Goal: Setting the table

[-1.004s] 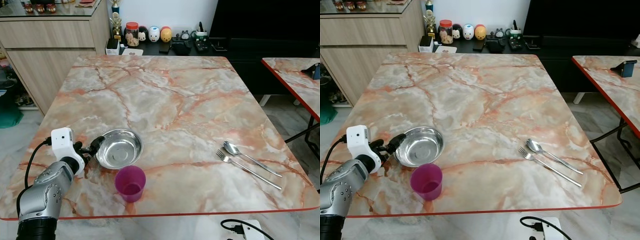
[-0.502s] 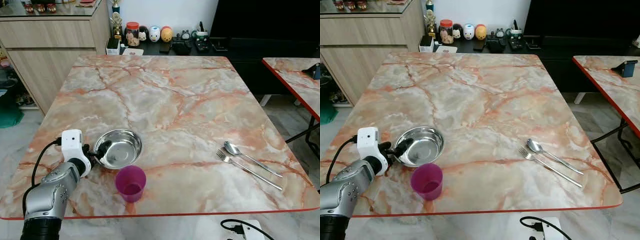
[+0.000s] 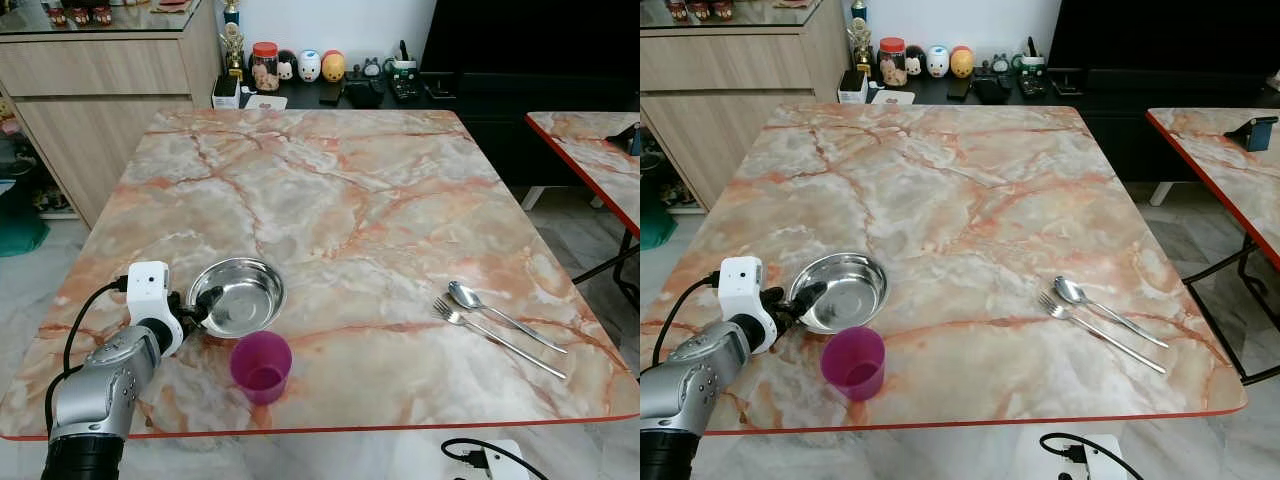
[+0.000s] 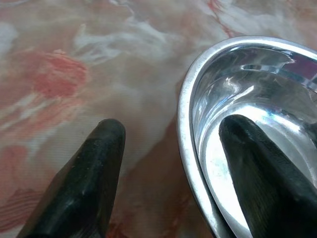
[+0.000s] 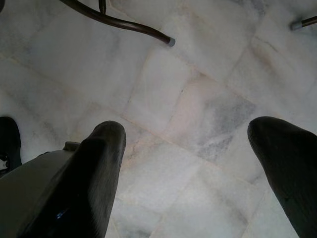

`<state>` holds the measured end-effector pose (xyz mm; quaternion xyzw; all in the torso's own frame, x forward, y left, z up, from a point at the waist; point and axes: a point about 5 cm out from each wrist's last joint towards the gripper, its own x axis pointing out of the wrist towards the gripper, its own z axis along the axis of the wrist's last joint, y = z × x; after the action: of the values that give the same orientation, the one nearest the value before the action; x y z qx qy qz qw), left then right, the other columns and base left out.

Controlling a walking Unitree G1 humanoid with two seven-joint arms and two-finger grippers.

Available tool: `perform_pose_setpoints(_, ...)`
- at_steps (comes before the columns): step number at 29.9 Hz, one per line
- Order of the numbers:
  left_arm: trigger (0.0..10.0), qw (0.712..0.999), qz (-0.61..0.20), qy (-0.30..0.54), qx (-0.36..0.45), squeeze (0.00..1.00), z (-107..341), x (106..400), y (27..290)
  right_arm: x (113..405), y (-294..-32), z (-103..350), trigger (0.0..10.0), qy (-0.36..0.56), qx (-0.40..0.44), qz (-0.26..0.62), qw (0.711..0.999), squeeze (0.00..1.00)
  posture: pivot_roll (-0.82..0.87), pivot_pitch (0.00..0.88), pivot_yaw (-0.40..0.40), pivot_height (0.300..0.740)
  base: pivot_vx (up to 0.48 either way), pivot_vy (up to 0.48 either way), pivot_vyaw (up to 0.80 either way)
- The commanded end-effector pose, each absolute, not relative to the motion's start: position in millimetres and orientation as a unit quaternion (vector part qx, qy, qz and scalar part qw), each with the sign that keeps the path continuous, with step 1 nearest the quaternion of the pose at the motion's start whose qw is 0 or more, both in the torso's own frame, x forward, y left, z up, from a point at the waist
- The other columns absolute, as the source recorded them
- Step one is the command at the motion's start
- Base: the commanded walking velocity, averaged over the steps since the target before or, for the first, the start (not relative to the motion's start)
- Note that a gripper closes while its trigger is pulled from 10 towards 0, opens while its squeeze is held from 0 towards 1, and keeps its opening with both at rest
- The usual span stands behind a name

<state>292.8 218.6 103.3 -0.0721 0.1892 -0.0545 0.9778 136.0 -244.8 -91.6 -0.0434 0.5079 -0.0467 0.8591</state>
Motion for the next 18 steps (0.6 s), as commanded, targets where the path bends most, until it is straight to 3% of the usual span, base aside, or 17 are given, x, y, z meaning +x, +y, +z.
perform_pose_setpoints(1,0.0,0.978,-0.053,0.19,-0.068,0.0,105.0,294.7,217.4,136.3,-248.7,-90.5,10.0,0.51,-0.053,-0.044,0.857,0.0,0.1,0.0,-0.056,0.74,0.0,0.0,0.0)
perform_pose_setpoints(18,0.0,0.98,-0.046,0.18,-0.078,0.0,105.9,295.6,217.2,136.1,-250.3,-90.1,10.0,0.511,-0.056,-0.044,0.857,0.0,0.1,0.0,-0.063,0.74,0.0,0.0,0.0)
